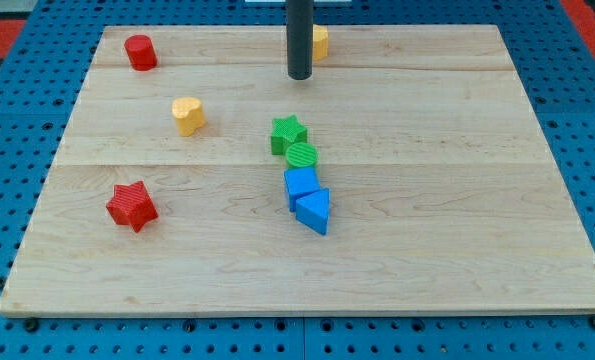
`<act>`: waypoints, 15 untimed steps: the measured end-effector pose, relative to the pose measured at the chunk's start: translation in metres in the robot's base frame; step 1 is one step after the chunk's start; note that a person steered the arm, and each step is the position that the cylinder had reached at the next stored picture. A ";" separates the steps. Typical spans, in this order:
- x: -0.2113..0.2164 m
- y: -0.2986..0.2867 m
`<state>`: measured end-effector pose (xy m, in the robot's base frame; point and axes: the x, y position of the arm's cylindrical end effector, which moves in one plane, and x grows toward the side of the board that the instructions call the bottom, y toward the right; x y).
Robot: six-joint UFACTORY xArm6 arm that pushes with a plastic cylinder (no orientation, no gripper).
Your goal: Push the triangle horizontally to the hexagon
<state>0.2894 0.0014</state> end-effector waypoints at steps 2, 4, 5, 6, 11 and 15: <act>0.000 0.002; -0.001 0.003; -0.001 0.003; 0.000 -0.005; 0.142 -0.182; 0.227 0.031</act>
<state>0.5160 0.0320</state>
